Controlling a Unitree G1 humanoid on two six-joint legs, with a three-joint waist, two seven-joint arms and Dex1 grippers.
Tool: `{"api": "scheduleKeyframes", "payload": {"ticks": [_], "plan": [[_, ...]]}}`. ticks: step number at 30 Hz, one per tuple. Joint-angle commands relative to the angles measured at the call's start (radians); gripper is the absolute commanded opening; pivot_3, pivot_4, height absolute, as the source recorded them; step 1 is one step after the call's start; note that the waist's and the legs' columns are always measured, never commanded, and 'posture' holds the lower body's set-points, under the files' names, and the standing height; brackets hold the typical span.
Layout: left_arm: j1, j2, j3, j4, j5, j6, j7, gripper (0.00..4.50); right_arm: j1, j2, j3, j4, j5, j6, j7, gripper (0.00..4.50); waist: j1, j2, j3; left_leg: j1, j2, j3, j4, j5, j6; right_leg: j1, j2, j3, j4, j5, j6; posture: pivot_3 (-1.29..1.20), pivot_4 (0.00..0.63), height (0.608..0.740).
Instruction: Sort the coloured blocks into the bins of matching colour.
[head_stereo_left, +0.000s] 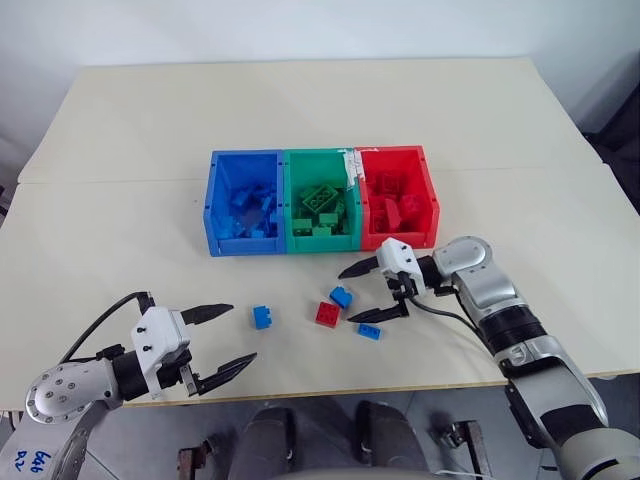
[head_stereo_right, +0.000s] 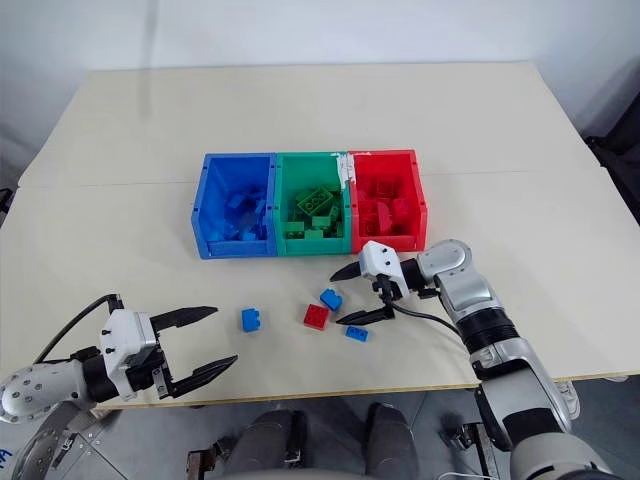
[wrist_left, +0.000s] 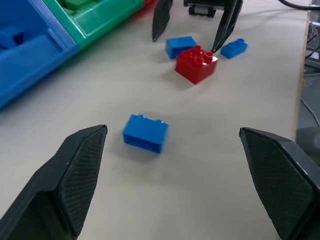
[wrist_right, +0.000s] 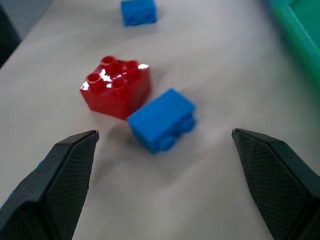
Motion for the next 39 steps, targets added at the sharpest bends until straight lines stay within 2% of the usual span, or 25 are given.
{"api": "scheduleKeyframes", "payload": {"ticks": [1, 4, 10, 11, 18, 21, 24, 27, 34, 38, 39], "plan": [[0.007, 0.0, 0.036, -0.043, -0.021, -0.001, 0.01, 4.5, -0.024, 0.036, 0.01, 0.031, -0.013, -0.05, 0.014, 4.47, -0.002, 0.0, 0.0, 0.0, 0.0, 0.0, 0.0, 0.0, 0.0, 0.0, 0.0, 0.0, 0.0, 0.0, 0.0, 0.0, 0.15, 0.74], [-0.002, 0.003, 0.04, -0.031, -0.019, -0.005, 0.009, 4.5, -0.036, 0.061, 0.007, 0.051, -0.017, -0.061, 0.004, 3.87, -0.005, 0.0, 0.0, 0.001, 0.0, 0.0, 0.0, 0.0, 0.0, 0.0, 0.0, 0.0, 0.001, 0.0, 0.0, 0.0, 0.15, 0.74], [-0.03, 0.015, 0.044, -0.004, -0.017, -0.009, 0.0, 4.5, -0.024, 0.035, -0.018, 0.051, -0.011, -0.059, 0.017, 1.86, -0.007, 0.0, 0.0, 0.0, 0.0, 0.0, 0.0, 0.0, 0.0, 0.0, 0.0, 0.0, 0.001, 0.0, 0.0, 0.0, 0.15, 0.74], [-0.034, 0.016, 0.043, -0.001, -0.016, -0.01, -0.001, 4.5, -0.019, 0.026, -0.027, 0.043, -0.001, -0.055, 0.023, 1.65, -0.007, 0.0, 0.0, 0.0, 0.0, 0.0, 0.0, 0.0, 0.0, 0.0, 0.0, 0.0, 0.0, 0.0, 0.0, 0.0, 0.15, 0.74], [-0.066, 0.018, 0.027, 0.027, -0.007, -0.014, -0.006, 4.5, 0.0, -0.051, -0.128, -0.128, 0.15, 0.115, 0.055, 1.64, -0.006, 0.0, 0.0, 0.0, 0.001, 0.0, -0.001, 0.0, 0.0, 0.0, 0.0, 0.0, 0.0, 0.0, 0.0, 0.0, 0.15, 0.74], [-0.078, 0.009, 0.021, 0.065, 0.005, -0.033, -0.011, 4.5, -0.046, -0.024, -0.172, -0.243, 0.229, 0.28, -0.044, 1.64, -0.016, 0.0, 0.0, 0.0, 0.001, 0.0, -0.001, 0.0, 0.0, 0.0, 0.0, 0.0, 0.0, 0.0, 0.0, 0.0, 0.15, 0.74], [-0.093, -0.003, 0.023, 0.114, 0.015, -0.051, -0.003, 4.5, -0.126, 0.047, -0.174, -0.273, 0.235, 0.355, -0.148, 1.64, -0.028, 0.0, 0.0, 0.001, 0.001, 0.0, -0.001, 0.0, -0.001, 0.0, 0.0, 0.0, 0.001, 0.0, 0.0, 0.0, 0.15, 0.74], [-0.094, -0.017, 0.035, 0.15, 0.02, -0.066, 0.004, 4.5, -0.215, 0.141, -0.156, -0.219, 0.196, 0.36, -0.243, 1.64, -0.028, 0.0, 0.0, 0.001, 0.002, 0.001, -0.001, 0.0, -0.001, -0.002, 0.001, 0.0, 0.002, 0.0, -0.001, 0.0, 0.15, 0.74], [-0.058, -0.035, 0.067, 0.161, 0.019, -0.092, 0.026, 4.5, -0.431, 0.351, -0.132, 0.08, 0.045, 0.227, -0.493, 1.64, -0.026, 0.0, 0.0, -0.001, 0.001, 0.002, -0.002, -0.001, -0.001, -0.006, -0.001, 0.0, 0.004, 0.0, -0.001, 0.0, 0.15, 0.74], [-0.045, -0.046, 0.07, 0.154, 0.022, -0.101, 0.034, 4.5, -0.47, 0.416, -0.119, 0.149, 0.02, 0.189, -0.506, 1.64, -0.025, -0.002, -0.001, -0.007, 0.0, 0.001, -0.001, -0.001, -0.001, -0.013, -0.001, 0.0, 0.009, 0.0, -0.002, 0.0, 0.15, 0.74], [-0.044, -0.048, 0.069, 0.154, 0.024, -0.103, 0.036, 4.5, -0.474, 0.425, -0.114, 0.161, 0.014, 0.187, -0.504, 1.99, -0.026, -0.002, -0.001, -0.01, 0.0, 0.001, 0.0, -0.001, -0.001, -0.016, -0.001, 0.0, 0.01, 0.0, -0.002, 0.0, 0.15, 0.74]]}}
